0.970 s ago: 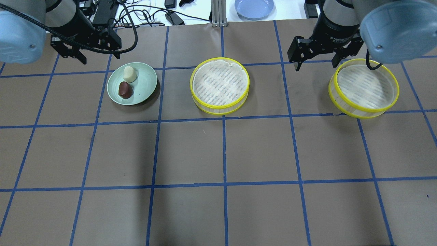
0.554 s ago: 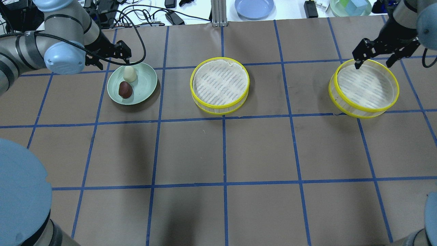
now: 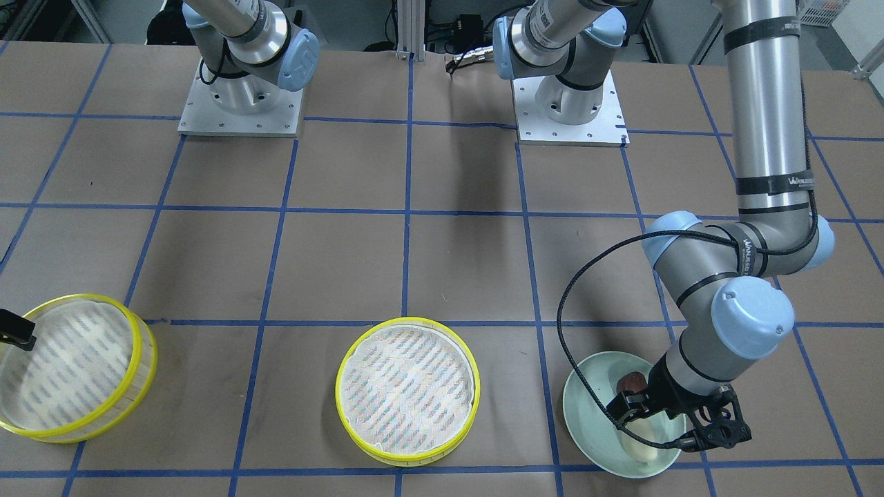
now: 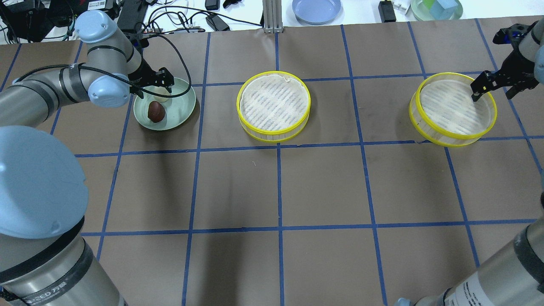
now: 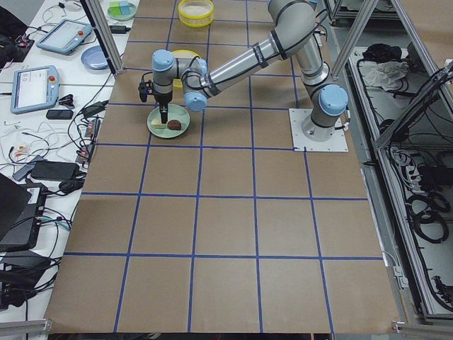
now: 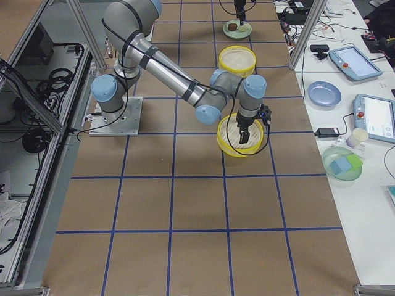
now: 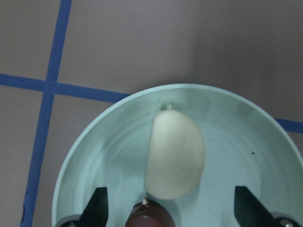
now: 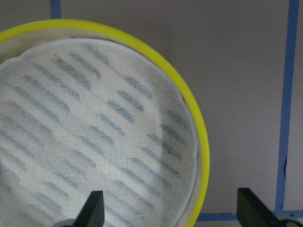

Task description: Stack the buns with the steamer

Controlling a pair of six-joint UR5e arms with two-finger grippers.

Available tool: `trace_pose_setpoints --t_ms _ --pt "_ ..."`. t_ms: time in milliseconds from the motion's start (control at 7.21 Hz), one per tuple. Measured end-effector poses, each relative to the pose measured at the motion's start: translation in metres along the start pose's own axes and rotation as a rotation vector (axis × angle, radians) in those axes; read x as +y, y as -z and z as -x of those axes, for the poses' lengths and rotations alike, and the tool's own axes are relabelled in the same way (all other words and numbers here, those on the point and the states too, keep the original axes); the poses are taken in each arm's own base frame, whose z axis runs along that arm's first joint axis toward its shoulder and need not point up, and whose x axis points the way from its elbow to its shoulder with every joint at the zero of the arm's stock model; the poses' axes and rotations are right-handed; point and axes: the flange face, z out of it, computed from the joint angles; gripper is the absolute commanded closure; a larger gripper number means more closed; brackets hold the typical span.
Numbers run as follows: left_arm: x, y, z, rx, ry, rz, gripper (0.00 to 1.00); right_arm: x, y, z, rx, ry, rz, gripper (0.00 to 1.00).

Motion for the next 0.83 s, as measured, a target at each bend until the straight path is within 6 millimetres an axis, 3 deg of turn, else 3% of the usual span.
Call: trace_pose_setpoints --t_ms 139,416,554,832 --pt "0.0 -0.013 -0.001 0.012 0.0 0.004 1.0 -0.002 -0.014 -0.008 0.001 0.01 0.0 0.16" --pt "-0.004 -0.019 -0.001 0.022 -0.001 0.002 1.0 -0.003 -0.032 -0.015 0.001 0.029 0.01 0.5" --pt "-0.006 -0.014 -0.002 0.022 -0.001 -0.01 1.0 -0.003 -0.036 -0.017 0.006 0.044 0.008 0.62" --pt "-0.014 0.015 -0.005 0.024 0.01 -0.067 1.0 -0.005 -0.04 -0.021 0.022 0.075 -0.002 0.94"
